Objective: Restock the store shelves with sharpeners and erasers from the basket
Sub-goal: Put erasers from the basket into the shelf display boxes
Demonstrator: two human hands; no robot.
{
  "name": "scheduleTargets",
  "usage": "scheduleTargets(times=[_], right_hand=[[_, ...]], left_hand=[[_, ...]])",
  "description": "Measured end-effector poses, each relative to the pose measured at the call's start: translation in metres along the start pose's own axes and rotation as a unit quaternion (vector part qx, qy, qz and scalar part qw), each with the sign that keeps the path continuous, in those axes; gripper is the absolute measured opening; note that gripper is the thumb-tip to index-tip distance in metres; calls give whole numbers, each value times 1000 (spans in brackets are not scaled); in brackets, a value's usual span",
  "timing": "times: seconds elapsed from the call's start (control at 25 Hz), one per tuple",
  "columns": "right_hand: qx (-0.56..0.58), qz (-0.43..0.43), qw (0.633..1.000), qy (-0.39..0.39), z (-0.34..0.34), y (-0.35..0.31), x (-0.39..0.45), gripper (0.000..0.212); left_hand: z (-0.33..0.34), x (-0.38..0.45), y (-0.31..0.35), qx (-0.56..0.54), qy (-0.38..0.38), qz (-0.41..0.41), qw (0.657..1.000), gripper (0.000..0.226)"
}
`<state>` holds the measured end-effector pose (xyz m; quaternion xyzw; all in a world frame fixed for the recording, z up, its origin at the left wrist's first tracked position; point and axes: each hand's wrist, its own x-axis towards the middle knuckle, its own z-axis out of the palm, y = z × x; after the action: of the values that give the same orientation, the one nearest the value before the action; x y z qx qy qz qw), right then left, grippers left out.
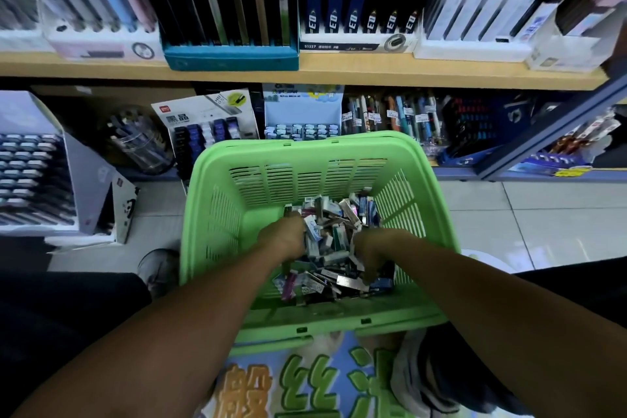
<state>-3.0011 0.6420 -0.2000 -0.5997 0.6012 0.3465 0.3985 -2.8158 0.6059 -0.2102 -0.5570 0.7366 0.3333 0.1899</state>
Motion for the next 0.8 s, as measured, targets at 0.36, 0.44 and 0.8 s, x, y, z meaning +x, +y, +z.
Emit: scheduleTargets(times=[0.36, 0.44, 0.8], right_hand=[[-82, -12, 996, -26, 26, 9, 17, 93], [-39, -36, 998, -37, 23, 11, 22, 109], [171, -89, 979, 73, -49, 11, -4, 50]], left_hand=[[2, 3, 7, 25, -49, 46, 997, 19], [1, 4, 7, 9, -46, 49, 998, 19], [-27, -3, 8, -339, -19, -37, 940, 15]])
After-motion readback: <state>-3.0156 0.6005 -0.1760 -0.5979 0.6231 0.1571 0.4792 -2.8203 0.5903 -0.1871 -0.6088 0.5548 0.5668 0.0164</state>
